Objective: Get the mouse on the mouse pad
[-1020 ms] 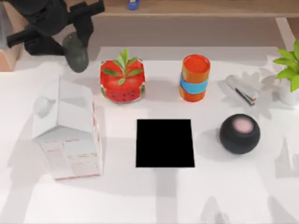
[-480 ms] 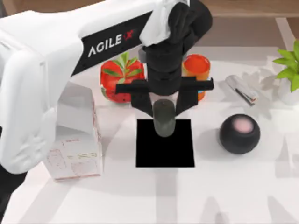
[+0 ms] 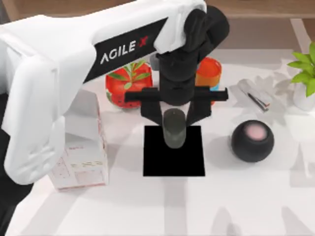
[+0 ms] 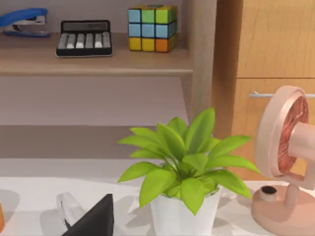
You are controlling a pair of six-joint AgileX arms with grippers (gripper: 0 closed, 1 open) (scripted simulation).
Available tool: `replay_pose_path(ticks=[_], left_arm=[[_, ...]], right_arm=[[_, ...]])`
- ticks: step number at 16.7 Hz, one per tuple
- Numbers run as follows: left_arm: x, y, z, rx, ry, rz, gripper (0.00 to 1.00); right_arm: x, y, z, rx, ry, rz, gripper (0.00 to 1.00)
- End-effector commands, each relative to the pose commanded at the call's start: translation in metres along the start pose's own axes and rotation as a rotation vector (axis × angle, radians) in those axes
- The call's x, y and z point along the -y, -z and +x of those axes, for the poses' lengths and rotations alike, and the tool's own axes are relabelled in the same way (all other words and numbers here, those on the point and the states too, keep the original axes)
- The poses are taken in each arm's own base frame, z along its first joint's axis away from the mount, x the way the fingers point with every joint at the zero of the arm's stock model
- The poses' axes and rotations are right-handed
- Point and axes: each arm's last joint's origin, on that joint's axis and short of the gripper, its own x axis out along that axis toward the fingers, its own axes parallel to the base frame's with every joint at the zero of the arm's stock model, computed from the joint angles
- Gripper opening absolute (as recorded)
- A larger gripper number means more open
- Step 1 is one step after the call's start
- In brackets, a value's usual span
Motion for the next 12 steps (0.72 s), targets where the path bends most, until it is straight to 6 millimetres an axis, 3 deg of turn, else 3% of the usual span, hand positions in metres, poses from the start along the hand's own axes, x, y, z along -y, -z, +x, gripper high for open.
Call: replay_pose_path(ticks=[12], left_arm=[[0.000,0.001,0.025,0.005,0.004,0.000,0.00]], right_arm=[[0.000,0.000,0.000,0.000,0.000,0.000,1.00]])
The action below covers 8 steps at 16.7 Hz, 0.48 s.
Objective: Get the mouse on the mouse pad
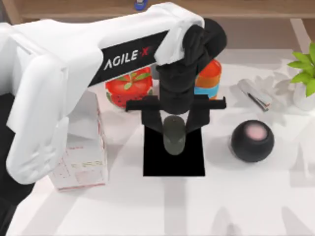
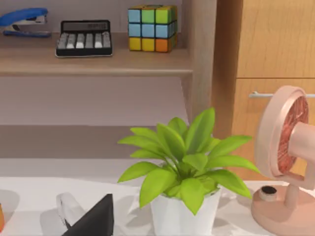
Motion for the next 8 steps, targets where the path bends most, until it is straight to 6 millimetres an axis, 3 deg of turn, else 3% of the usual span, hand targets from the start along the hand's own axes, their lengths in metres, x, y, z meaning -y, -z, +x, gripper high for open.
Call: replay_pose_path(ticks=[8], left_arm=[[0.000,0.002,0.019,-0.004,-0.005,0.002,0.00]], right_arm=[[0.000,0.000,0.000,0.000,0.000,0.000,1.00]])
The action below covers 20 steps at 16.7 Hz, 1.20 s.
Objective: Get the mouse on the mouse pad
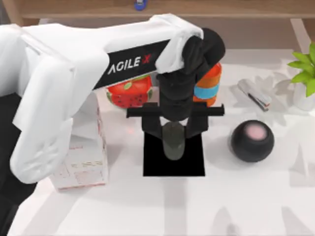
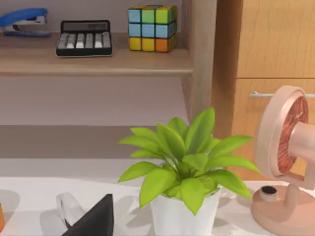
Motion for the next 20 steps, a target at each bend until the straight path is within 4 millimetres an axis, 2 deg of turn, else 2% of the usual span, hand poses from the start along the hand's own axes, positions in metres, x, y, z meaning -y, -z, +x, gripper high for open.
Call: replay_pose_path(ticks=[3,16,20], left_arm=[[0.0000,0.0000,0.0000,0.000,0.000,0.000,0.00],[0.0000,0.0000,0.0000,0.000,0.000,0.000,0.98],[0.0000,0.0000,0.0000,0.000,0.000,0.000,1.00]], right_arm=[[0.0000,0.0000,0.0000,0.000,0.000,0.000,1.00],[0.0000,0.0000,0.0000,0.000,0.000,0.000,1.00],[0.0000,0.0000,0.0000,0.000,0.000,0.000,1.00]])
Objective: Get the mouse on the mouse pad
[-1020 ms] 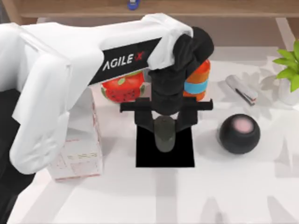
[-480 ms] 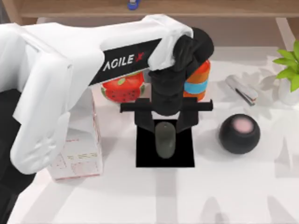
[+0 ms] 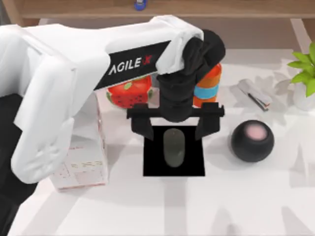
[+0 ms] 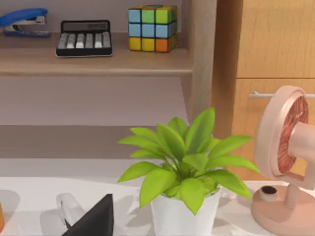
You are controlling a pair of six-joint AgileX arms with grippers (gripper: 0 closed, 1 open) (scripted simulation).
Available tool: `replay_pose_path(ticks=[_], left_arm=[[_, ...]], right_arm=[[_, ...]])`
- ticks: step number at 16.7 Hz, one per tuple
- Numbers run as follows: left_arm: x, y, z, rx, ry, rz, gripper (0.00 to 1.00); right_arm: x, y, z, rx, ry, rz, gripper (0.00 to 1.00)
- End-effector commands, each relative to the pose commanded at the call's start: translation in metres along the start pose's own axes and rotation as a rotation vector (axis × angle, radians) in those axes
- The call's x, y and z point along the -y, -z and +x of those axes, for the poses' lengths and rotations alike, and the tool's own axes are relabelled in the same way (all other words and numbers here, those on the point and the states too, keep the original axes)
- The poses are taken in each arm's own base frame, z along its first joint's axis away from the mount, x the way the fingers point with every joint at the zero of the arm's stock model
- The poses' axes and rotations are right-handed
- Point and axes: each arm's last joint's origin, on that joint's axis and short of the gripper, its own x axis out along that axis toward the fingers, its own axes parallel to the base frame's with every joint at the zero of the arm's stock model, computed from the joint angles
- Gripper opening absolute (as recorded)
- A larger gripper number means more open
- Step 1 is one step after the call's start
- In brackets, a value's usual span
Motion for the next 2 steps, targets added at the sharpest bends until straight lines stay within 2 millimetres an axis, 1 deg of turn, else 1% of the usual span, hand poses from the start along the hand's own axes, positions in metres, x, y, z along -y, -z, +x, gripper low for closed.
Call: replay_pose_path(ticks=[2], left_arm=[[0.0000,0.0000,0.0000,0.000,0.000,0.000,1.00]], right_arm=[[0.0000,0.0000,0.0000,0.000,0.000,0.000,1.00]])
